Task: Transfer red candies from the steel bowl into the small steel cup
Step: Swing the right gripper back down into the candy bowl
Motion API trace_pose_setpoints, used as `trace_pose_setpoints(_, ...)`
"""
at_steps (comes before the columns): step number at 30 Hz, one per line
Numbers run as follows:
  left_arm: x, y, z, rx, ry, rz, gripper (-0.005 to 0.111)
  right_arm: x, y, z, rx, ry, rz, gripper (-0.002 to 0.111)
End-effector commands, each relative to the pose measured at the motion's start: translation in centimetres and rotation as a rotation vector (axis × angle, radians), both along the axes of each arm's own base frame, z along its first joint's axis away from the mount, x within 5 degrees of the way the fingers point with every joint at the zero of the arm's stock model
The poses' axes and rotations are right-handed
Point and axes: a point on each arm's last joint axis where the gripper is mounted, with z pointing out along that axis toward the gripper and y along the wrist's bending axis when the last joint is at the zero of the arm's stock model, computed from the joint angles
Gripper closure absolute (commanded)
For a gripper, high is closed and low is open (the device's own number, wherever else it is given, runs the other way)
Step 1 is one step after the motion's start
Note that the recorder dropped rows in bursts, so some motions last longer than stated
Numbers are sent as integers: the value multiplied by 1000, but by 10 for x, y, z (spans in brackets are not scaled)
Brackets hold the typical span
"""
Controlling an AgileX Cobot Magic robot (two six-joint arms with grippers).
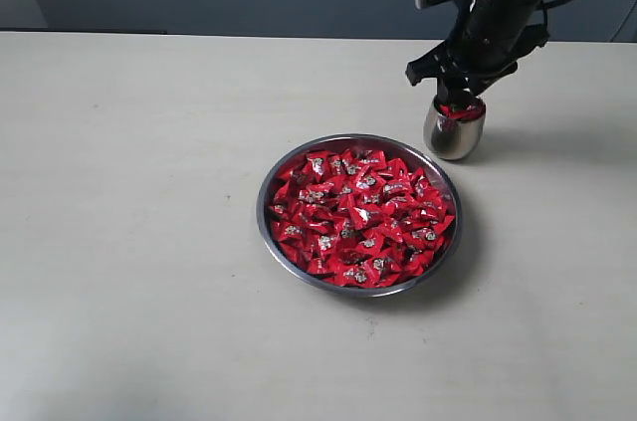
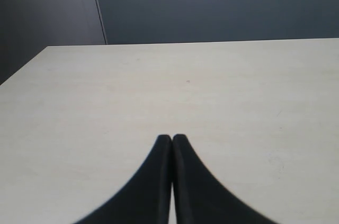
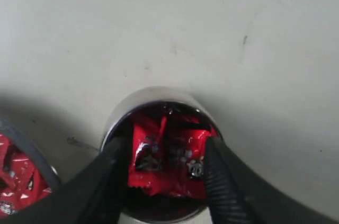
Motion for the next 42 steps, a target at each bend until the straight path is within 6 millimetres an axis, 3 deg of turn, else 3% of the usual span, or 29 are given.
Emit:
trace_pose_setpoints(1, 0, 0, -1, 4, -2, -6, 106, -4, -4, 23, 15, -44, -1, 64)
trace_pose_setpoints(10, 0, 0, -1, 4, -2, -6, 106, -17, 1, 68, 159, -103, 3, 64)
trace_pose_setpoints(16, 0, 0, -1, 4, -2, -6, 106, -28, 6, 75, 227, -34, 29, 64)
trace_pose_setpoints(24, 0, 0, -1, 4, -2, -6, 106, -46, 23, 56, 265, 67, 126, 64)
trace_pose_setpoints(31, 0, 0, -1, 4, -2, -6, 106, -66, 32, 24, 229, 139, 161, 64)
trace_pose_setpoints(42, 0, 0, -1, 4, -2, -6, 106, -95, 55, 7, 199, 223, 233, 68)
